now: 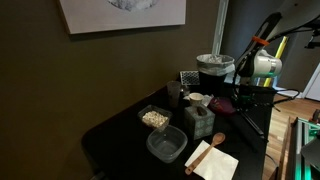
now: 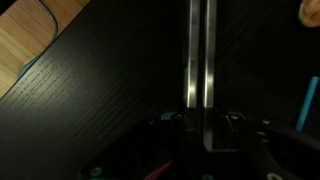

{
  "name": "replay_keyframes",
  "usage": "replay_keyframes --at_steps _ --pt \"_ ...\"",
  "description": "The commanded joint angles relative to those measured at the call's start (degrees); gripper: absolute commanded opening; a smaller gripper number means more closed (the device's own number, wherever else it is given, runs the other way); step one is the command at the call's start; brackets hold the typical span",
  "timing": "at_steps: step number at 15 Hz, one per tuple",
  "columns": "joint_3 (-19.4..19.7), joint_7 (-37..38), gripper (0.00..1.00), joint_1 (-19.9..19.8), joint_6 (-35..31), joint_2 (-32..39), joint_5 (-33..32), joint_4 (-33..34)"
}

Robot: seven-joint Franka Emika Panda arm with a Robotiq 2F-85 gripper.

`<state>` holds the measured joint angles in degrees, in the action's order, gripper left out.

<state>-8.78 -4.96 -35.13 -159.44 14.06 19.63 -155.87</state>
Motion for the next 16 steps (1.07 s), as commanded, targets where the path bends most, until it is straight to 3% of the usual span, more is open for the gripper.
replay_keyframes --at_steps 1,7,14,16 --pt "7.9 1.2 0.07 8.8 3.3 0.6 -3.0 3.6" --pt "12.5 0.4 0.07 16.3 10.2 4.9 -5.1 10.7" --pt "15.1 1.3 0.1 19.4 16.5 9.8 -7.9 15.8" --pt "15.8 1.6 0.17 19.6 17.3 10.7 -8.6 16.9"
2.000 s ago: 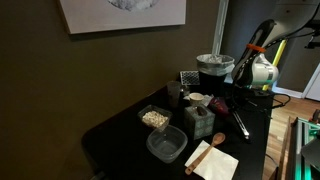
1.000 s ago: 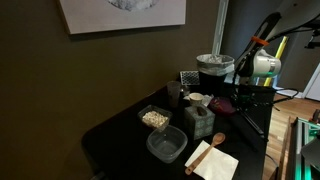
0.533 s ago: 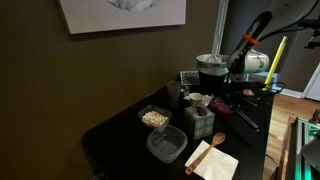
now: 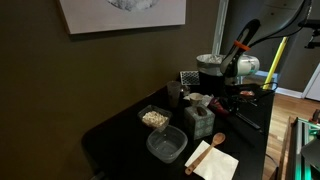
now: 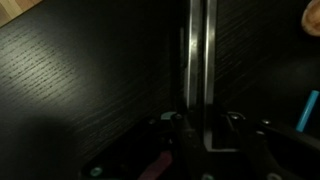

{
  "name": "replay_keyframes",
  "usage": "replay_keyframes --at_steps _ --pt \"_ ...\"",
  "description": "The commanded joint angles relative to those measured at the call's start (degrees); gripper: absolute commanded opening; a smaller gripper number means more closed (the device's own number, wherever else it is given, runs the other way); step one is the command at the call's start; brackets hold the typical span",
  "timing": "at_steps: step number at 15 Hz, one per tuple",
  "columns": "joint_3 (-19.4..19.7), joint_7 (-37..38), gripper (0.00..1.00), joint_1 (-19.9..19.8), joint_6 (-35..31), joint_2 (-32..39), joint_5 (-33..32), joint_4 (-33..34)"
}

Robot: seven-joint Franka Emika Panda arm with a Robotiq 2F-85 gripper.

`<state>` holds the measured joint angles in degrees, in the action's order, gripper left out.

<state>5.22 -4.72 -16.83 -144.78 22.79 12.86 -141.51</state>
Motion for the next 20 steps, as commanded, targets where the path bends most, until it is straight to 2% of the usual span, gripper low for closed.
replay_keyframes --at_steps 1,7,9,13,14,15,20 --pt "2.0 1.4 0.17 1.4 3.0 2.3 -2.0 3.1" --pt "2.9 1.6 0.26 1.7 3.7 4.1 -2.8 5.2" --pt "3.0 1.7 0.34 1.8 3.7 4.5 -2.9 5.8" --pt "3.0 2.0 0.4 2.1 3.9 5.2 -3.2 6.5" --pt "3.0 2.0 0.45 2.1 4.0 5.4 -3.3 6.7" --pt "3.0 2.1 0.41 2.1 4.2 5.5 -3.4 6.9" --pt "3.0 2.4 0.44 2.1 5.1 6.4 -3.7 7.7"
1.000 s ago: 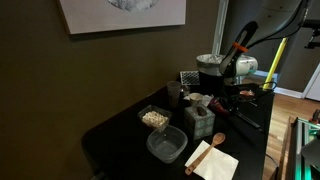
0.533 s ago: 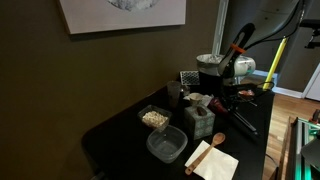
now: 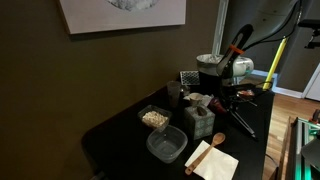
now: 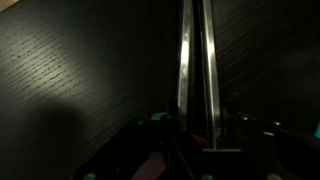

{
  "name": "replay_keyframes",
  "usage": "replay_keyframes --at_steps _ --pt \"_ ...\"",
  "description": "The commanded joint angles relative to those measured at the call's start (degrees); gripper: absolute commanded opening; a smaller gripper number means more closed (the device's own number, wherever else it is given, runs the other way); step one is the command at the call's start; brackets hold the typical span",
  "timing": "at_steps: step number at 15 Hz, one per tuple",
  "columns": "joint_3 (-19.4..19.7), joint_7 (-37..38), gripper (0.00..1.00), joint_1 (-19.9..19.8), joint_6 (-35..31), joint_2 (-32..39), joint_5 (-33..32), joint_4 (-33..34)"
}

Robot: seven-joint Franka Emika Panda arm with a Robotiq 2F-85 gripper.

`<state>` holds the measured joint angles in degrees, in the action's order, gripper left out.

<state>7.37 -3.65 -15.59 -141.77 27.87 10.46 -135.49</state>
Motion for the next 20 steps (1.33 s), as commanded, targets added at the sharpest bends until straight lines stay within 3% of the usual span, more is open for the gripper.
replay_keyframes --at_steps 1,4,7,14,16,20 --pt "0.9 1.3 0.44 0.8 2.2 1.7 -1.3 2.0" --pt "0.9 1.3 0.51 0.6 2.5 3.1 -1.4 3.0" --pt "0.9 1.3 0.72 0.8 2.6 4.3 -1.7 4.0" --pt "0.8 1.1 0.83 0.8 4.4 5.7 -2.2 5.8" --pt "0.8 1.0 0.8 0.8 4.8 6.2 -2.2 6.3" --pt "0.7 0.8 0.65 0.7 6.0 6.9 -2.1 7.2"
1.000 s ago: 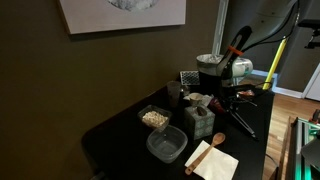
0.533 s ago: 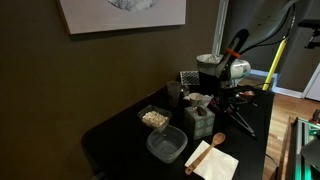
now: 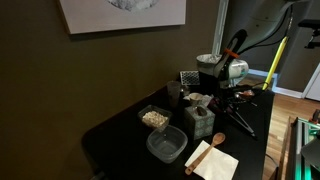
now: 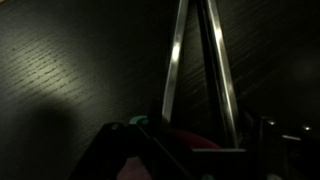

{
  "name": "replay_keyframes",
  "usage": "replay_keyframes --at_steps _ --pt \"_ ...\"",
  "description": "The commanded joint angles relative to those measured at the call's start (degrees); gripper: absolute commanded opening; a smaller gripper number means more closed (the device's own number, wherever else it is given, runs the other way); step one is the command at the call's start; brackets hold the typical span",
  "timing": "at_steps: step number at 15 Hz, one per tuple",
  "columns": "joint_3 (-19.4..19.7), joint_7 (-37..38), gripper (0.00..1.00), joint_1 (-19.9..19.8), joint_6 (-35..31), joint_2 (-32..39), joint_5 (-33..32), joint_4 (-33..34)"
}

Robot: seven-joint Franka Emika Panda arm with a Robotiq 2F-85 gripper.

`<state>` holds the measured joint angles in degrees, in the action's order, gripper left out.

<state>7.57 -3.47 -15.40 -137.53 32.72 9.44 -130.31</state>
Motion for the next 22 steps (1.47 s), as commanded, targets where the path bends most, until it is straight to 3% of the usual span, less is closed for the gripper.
replay_keyframes --at_steps 1,2,3,6,8,9,11,22 --pt "0.5 0.7 0.66 0.5 1.9 2.2 -1.1 2.2" --pt "0.5 0.6 0.56 0.5 2.2 2.3 -1.1 2.3" --pt "0.4 0.5 0.61 0.4 2.4 2.5 -1.1 2.5" --pt "0.4 0.3 0.62 0.2 3.0 3.1 -1.0 3.0" --pt "0.5 0.4 0.84 0.4 3.1 3.3 -1.3 3.1" --pt "0.6 0.5 0.86 0.6 2.9 3.4 -1.5 3.0" --pt "0.9 0.9 0.99 1.2 2.4 2.7 -2.3 2.4" --pt "4.5 7.9 1.0 8.9 -0.1 -6.9 -13.6 -4.2"
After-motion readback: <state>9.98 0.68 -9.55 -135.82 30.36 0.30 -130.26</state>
